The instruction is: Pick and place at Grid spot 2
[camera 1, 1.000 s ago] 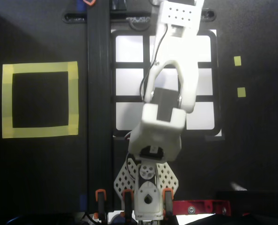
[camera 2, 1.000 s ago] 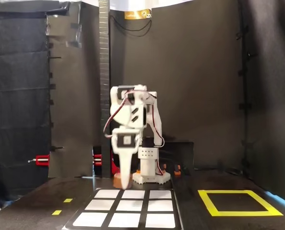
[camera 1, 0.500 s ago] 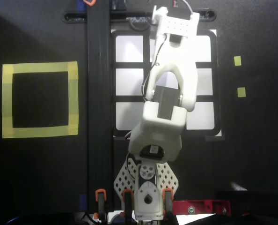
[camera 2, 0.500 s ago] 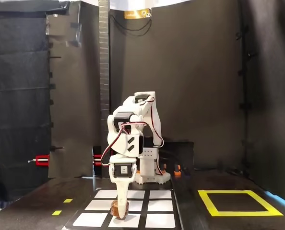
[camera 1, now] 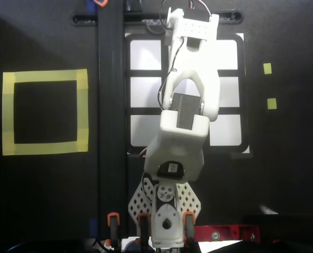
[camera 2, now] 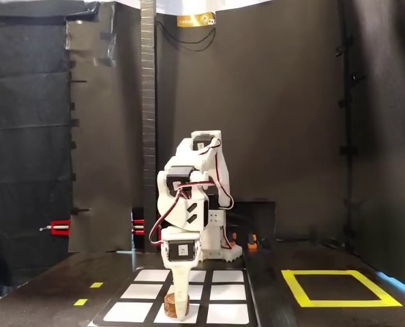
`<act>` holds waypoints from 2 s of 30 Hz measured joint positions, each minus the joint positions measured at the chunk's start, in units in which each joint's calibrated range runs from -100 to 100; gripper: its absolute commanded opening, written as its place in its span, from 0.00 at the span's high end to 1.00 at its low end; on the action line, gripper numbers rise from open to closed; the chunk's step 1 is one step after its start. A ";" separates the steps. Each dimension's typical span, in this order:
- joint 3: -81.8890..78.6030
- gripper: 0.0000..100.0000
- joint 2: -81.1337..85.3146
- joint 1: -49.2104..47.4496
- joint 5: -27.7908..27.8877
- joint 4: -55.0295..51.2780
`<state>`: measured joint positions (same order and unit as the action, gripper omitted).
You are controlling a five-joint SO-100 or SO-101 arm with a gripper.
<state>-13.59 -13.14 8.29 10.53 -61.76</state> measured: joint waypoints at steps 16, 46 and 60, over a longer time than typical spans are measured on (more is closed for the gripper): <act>0.00 0.69 13.66 0.08 0.73 -11.49; 4.38 1.00 29.50 -3.77 -4.79 -12.47; -59.67 1.00 84.60 -8.12 -7.72 24.46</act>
<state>-73.27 71.45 0.16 2.81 -37.30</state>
